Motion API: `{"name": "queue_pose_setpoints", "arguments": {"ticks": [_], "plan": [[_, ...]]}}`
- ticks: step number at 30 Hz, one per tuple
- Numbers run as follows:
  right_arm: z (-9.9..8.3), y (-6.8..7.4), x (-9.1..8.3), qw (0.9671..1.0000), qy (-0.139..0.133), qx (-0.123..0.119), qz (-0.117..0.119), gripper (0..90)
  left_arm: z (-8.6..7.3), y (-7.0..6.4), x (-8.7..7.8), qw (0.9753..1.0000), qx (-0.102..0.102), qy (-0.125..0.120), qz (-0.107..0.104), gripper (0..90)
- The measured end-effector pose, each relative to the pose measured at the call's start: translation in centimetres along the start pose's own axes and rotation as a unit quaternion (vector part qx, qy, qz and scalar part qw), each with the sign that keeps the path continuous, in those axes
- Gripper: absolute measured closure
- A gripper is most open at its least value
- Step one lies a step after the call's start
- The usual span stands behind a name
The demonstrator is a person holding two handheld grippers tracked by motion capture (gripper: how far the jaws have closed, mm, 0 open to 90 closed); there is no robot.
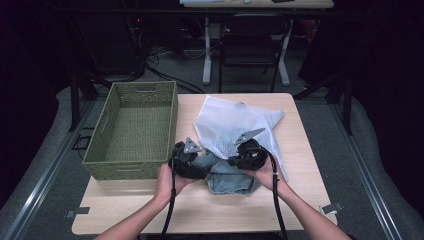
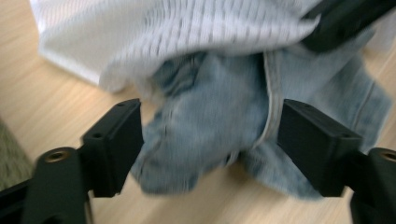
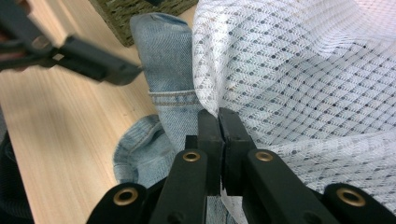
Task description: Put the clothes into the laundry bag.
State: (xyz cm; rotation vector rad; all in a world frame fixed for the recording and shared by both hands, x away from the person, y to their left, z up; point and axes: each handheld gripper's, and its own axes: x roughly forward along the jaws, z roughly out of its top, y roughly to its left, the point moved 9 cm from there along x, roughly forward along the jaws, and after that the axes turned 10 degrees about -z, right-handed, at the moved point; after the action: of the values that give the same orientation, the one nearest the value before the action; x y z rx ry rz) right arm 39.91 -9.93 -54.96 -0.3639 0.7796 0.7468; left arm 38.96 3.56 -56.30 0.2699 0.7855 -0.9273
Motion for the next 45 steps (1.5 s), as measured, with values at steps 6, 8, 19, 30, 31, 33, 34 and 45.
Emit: {"name": "queue_pose_setpoints", "arguments": {"ticks": [6, 8, 19, 30, 31, 33, 34, 45], "plan": [[-0.1, -0.1, 0.0, 1.0000, 0.003, -0.001, -0.005, 89.1, -2.5, 0.7, 1.2, 0.9988, -0.023, 0.036, 0.026, 23.3], [-0.2, -0.2, 0.1, 1.0000, 0.005, -0.001, -0.006, 89.1, -2.8, 0.7, 1.1, 0.9989, -0.020, 0.034, 0.026, 23.2], [0.0, -0.2, 0.1, 1.0000, 0.001, -0.004, -0.009, 89.1, -3.9, 1.0, 1.7, 0.9973, -0.003, 0.062, 0.040, 25.3], [1.4, 0.1, -0.5, 0.9996, -0.025, 0.010, 0.003, 89.3, -1.0, -0.2, 2.7, 0.9983, -0.022, -0.036, -0.039, 78.3], [1.7, 0.2, -0.6, 0.9995, -0.030, 0.007, 0.004, 89.3, -1.0, -0.2, 2.7, 0.9983, -0.022, -0.036, -0.039, 78.4], [2.2, 0.5, -1.0, 0.9991, -0.041, 0.006, 0.008, 89.3, 0.6, -1.4, 2.8, 0.9963, -0.018, -0.060, -0.060, 78.4], [2.4, 0.6, -1.1, 0.9989, -0.045, 0.005, 0.010, 89.3, 1.1, -1.7, 2.9, 0.9959, -0.016, -0.063, -0.064, 78.4], [3.3, 1.7, -2.9, 0.9960, -0.077, -0.007, 0.044, 89.4, 4.9, -0.5, 2.3, 0.9845, -0.053, -0.163, -0.036, 79.1]]}}
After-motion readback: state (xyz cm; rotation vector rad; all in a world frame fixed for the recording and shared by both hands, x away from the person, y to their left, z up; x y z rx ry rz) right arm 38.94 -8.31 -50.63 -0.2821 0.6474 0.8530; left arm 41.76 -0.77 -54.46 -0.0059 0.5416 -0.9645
